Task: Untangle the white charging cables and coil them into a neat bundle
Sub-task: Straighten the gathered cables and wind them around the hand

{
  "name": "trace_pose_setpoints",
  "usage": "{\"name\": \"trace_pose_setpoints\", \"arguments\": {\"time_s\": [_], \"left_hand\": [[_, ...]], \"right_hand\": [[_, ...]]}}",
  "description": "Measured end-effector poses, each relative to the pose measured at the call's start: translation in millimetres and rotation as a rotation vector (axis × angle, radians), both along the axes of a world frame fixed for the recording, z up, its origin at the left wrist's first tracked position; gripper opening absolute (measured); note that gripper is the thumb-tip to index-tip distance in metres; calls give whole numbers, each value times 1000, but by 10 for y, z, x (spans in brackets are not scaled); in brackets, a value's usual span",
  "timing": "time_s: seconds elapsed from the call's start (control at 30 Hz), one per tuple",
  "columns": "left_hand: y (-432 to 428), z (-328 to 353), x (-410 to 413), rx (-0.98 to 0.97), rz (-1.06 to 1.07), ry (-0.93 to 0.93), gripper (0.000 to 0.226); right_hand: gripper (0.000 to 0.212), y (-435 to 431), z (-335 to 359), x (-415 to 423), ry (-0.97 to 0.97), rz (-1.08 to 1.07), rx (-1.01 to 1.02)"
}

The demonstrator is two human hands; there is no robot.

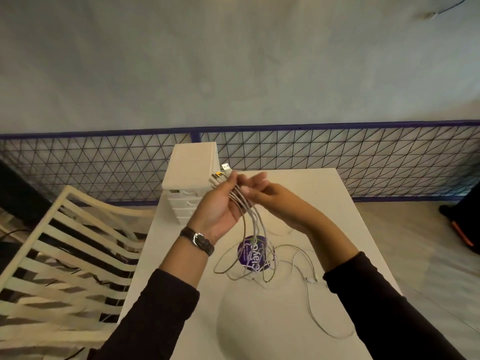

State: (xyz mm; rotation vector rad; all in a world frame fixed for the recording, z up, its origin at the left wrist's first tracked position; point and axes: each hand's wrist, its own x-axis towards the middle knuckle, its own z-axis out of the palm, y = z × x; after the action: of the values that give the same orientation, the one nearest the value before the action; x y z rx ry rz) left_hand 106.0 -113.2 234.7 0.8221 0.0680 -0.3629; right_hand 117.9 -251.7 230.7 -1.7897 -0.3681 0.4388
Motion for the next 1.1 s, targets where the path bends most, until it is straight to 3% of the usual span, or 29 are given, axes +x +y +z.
{"name": "trace_pose_setpoints", "arguments": {"time_s": [0.17,0.27,0.43,0.53,0.77,0.9,1.1], "left_hand": [[-29,82,-133,450,-79,-227,36],[-35,190,-218,678,-87,-316,35],[-2,201,-229,797,-192,-384,32],[-8,138,-220,770,-262,-382,29],[25,55,-180,550,-440,-319,36],[49,19,-158,435,-451,-193,34],[24,49,-133,320,-442,-103,31]], "right_hand": [[49,-49,-93,-33,220,69,97],[50,-110,-124,-55,251,152,92],[33,-208,-9,-115,131,187,156],[30,-187,1,-111,61,214,139],[20,-146,13,-157,166,269,244],[23,-163,46,-136,214,285,136],[16,-189,53,-157,258,349,160]]}}
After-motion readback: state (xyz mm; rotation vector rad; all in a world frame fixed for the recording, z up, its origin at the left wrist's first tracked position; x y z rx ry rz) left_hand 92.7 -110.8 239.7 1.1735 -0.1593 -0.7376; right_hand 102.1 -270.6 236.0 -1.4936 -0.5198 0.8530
